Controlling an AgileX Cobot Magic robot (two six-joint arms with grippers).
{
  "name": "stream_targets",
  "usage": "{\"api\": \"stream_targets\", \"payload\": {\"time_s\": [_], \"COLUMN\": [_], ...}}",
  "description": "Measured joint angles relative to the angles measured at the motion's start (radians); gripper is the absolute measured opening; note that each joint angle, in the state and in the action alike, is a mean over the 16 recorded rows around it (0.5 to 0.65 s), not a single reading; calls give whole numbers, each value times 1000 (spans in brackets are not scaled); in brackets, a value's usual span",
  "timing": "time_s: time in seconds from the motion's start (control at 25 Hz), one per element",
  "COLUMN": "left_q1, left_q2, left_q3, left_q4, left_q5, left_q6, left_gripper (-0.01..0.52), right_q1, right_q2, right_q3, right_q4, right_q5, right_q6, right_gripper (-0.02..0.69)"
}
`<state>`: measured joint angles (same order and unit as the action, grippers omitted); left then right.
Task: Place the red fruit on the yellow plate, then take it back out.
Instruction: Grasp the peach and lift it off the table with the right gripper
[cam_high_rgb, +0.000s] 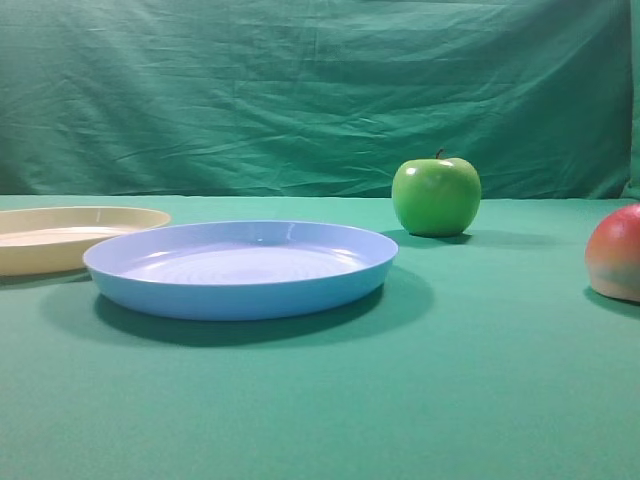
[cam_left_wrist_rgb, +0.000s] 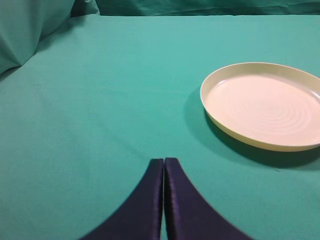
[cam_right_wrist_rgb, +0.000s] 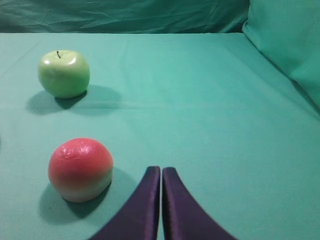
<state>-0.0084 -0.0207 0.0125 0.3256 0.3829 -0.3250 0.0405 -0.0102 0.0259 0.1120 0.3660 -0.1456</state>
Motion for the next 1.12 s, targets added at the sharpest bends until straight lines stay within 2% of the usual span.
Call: {"api": "stream_targets", "payload": {"time_s": [0.6,0.8,1.12], "left_q1": [0,0,0], "left_q2": [0,0,0], "left_q3": [0,0,0], "left_q4": [0,0,0], "left_q5": [0,0,0], "left_q6": [0,0,0], "left_gripper": [0,0,0], "right_q1": [0,0,0], "right_q2": [13,78,279], "right_q3": [-44,-116,-277], "right_q4": [167,183,185], "right_q5": [-199,-162,-20], "right_q6": [-3,-26,-88], "right_gripper": [0,0,0]}}
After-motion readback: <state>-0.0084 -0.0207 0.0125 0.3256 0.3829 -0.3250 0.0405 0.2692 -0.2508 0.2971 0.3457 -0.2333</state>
